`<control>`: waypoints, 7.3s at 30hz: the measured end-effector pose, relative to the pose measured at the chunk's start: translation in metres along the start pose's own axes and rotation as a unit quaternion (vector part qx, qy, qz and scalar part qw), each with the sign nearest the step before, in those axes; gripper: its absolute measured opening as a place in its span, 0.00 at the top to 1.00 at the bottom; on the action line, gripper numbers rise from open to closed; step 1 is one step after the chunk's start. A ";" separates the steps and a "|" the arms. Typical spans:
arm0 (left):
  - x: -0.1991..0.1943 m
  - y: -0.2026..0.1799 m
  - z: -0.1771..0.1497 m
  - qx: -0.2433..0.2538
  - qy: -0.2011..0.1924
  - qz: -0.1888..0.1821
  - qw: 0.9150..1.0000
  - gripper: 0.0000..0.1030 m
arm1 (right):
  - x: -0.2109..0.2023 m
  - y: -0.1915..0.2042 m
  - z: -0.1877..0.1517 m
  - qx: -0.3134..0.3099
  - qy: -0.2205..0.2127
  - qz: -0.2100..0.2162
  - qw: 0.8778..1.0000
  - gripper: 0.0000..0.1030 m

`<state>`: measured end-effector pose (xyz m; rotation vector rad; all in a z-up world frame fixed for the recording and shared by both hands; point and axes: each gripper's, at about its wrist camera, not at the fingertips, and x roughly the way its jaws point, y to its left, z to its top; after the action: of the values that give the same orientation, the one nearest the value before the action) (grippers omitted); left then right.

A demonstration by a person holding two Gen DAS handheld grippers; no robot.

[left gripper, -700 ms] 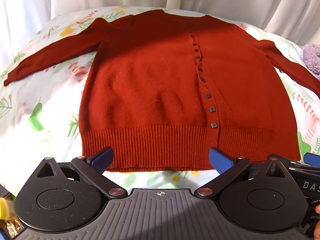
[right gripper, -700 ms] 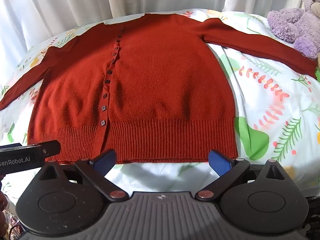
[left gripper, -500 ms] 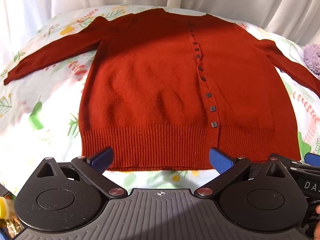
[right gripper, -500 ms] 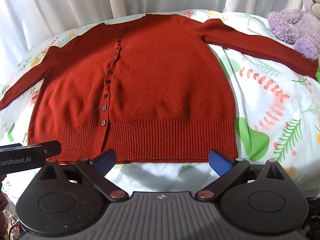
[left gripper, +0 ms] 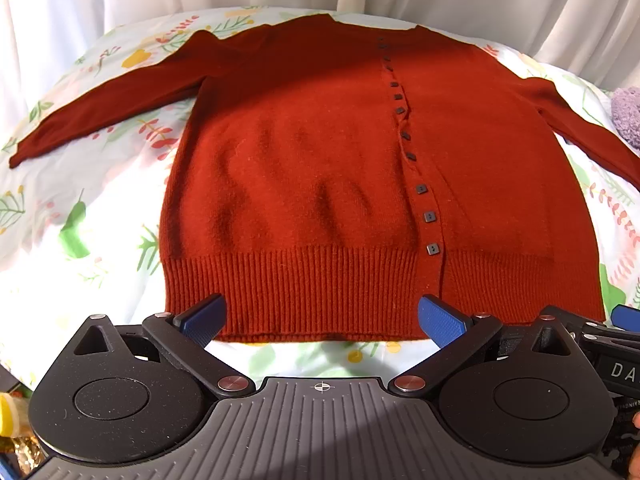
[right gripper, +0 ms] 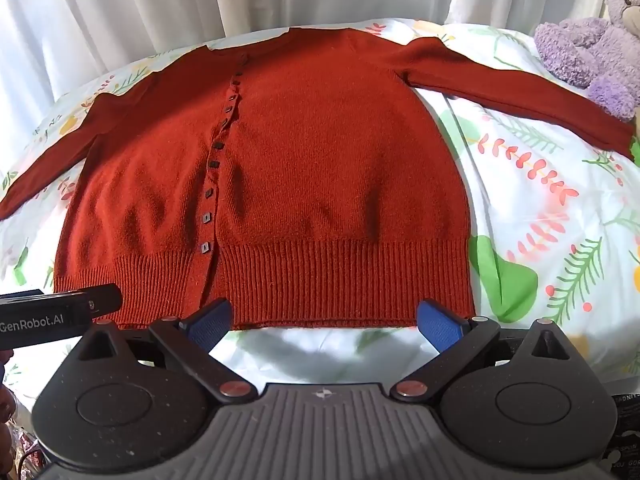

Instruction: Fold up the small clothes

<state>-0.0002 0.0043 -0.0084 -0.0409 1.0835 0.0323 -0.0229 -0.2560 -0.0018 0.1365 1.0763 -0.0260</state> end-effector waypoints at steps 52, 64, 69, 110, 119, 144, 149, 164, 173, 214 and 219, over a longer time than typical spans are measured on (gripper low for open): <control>0.006 -0.001 0.003 0.006 0.015 0.001 1.000 0.00 | 0.001 -0.004 -0.001 0.005 -0.002 0.002 1.000 0.04; 0.007 -0.001 0.004 0.006 0.015 0.000 1.000 0.00 | 0.002 -0.003 0.000 0.007 -0.002 0.005 1.000 0.04; 0.008 0.001 0.006 0.005 0.019 0.000 1.000 0.00 | 0.003 -0.002 0.000 0.007 -0.001 0.008 1.000 0.04; 0.054 0.014 0.070 -0.096 0.006 -0.100 0.990 0.00 | 0.023 -0.196 0.063 0.303 -0.202 0.100 0.926 0.04; 0.079 0.008 0.095 -0.131 0.017 -0.093 0.987 0.00 | 0.094 -0.349 0.073 0.519 -0.228 0.035 0.823 0.57; 0.169 0.011 0.190 -0.161 -0.001 -0.324 0.932 0.11 | 0.086 -0.061 0.132 -0.056 -0.181 0.166 0.968 0.55; 0.191 0.009 0.209 -0.164 0.009 -0.346 0.924 0.18 | 0.094 -0.082 0.107 0.016 -0.122 0.168 0.978 0.55; 0.225 -0.019 0.222 -0.136 0.060 -0.349 0.925 0.77 | 0.110 -0.092 0.089 0.117 -0.090 0.202 0.968 0.55; 0.231 -0.030 0.229 -0.130 0.047 -0.365 0.921 0.88 | 0.116 -0.095 0.090 0.125 -0.085 0.195 0.969 0.55; 0.140 0.146 0.260 -0.158 -0.195 -0.164 0.954 0.93 | 0.134 -0.101 0.186 0.161 -0.069 0.186 0.967 0.57; 0.147 0.149 0.262 -0.151 -0.182 -0.148 0.960 0.92 | 0.142 -0.106 0.188 0.186 -0.070 0.190 0.962 0.57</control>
<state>0.2931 0.1666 -0.0187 -0.4557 0.6878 -0.0623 0.2001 -0.3780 -0.0493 0.6701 0.8804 0.1065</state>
